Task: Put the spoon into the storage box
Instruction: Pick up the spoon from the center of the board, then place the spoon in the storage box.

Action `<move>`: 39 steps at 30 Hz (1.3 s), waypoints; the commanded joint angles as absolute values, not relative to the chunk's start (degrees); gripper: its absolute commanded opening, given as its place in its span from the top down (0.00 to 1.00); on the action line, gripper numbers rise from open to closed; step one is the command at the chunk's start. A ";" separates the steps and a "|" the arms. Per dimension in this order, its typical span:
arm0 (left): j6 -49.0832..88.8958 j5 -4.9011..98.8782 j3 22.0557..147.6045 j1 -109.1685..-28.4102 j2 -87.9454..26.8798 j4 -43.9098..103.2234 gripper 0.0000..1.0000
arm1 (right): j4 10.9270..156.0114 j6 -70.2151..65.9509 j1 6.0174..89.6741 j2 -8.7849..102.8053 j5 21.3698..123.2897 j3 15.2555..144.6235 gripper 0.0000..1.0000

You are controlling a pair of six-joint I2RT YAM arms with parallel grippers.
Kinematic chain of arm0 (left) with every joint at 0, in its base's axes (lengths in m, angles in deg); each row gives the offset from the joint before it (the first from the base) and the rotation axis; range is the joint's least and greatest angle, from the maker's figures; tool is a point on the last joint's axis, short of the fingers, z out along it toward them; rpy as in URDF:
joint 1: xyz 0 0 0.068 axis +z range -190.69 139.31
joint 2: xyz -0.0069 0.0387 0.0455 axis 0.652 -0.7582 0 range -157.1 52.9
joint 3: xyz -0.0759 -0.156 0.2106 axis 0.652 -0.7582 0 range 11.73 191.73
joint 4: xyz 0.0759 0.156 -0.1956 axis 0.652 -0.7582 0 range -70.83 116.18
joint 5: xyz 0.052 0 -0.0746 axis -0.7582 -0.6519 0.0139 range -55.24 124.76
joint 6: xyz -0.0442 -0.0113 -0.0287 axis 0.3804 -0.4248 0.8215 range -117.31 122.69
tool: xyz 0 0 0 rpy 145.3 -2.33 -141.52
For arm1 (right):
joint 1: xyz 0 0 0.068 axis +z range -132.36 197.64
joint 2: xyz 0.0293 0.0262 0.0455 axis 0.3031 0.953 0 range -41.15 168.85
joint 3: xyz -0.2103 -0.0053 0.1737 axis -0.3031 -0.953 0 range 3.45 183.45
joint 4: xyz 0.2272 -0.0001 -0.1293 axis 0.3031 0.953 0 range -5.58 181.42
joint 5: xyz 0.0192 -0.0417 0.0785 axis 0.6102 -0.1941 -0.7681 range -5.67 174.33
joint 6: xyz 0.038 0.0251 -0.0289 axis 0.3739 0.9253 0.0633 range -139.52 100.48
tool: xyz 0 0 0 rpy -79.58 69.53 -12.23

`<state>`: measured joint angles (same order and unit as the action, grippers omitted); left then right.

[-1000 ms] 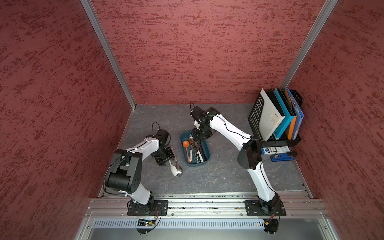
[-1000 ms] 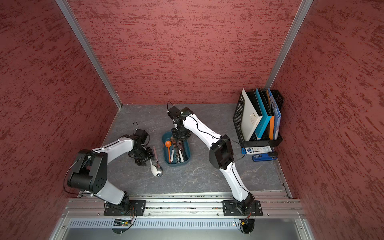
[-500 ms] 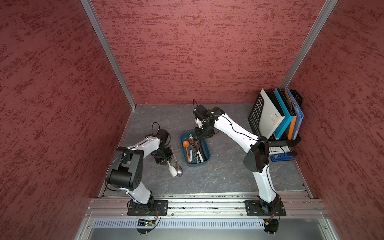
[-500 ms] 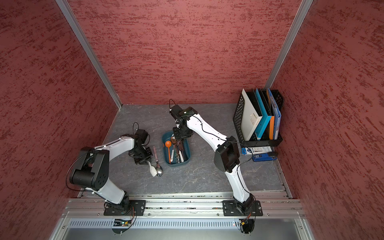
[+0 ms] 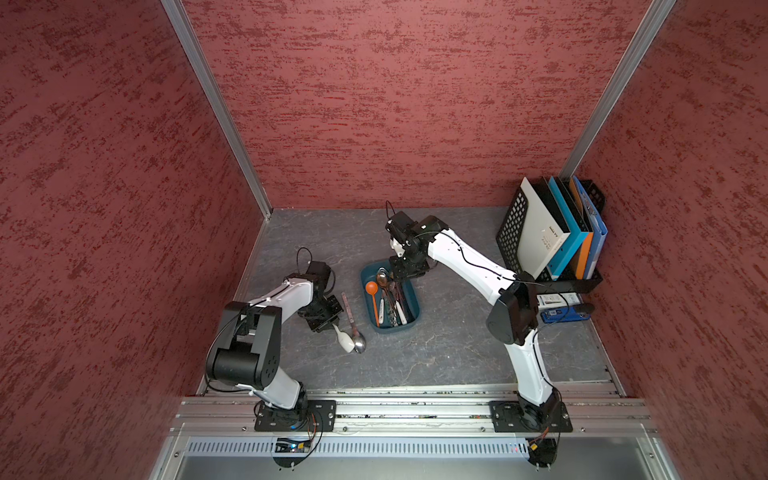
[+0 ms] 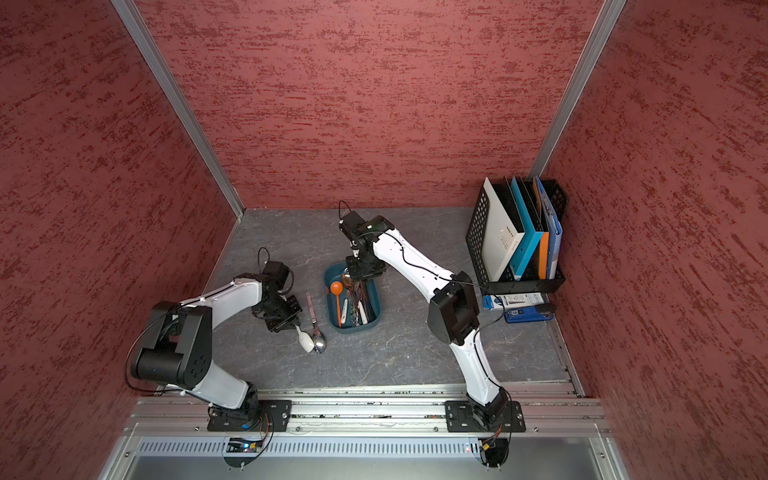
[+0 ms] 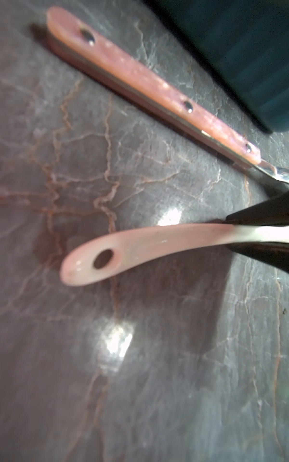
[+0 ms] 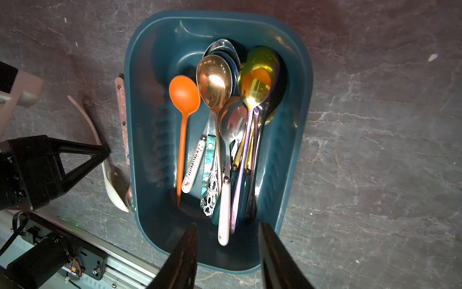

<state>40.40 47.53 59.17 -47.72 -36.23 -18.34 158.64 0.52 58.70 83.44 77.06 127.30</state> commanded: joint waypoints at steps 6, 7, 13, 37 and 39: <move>47.88 53.44 58.73 -45.79 -25.27 -18.53 0.99 | 151.86 4.28 58.25 77.29 69.53 122.36 0.58; 48.72 53.91 58.79 -45.69 -24.55 -18.25 0.99 | 150.79 4.93 58.25 76.85 68.02 121.39 0.58; 54.76 59.23 56.98 -45.43 -23.07 -14.03 0.99 | 135.65 4.15 58.23 71.37 55.09 108.29 0.57; 59.86 67.67 58.55 -45.48 -25.15 -10.48 0.98 | 109.77 -32.06 65.51 58.48 47.35 84.32 0.50; 59.90 68.22 59.25 -45.74 -25.87 -10.74 0.98 | 109.81 -33.21 65.86 58.80 46.74 84.26 0.50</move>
<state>59.50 66.27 57.50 -45.82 -24.84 -11.30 111.99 -28.18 65.19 60.93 46.44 84.18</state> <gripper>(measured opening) 0.078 0.499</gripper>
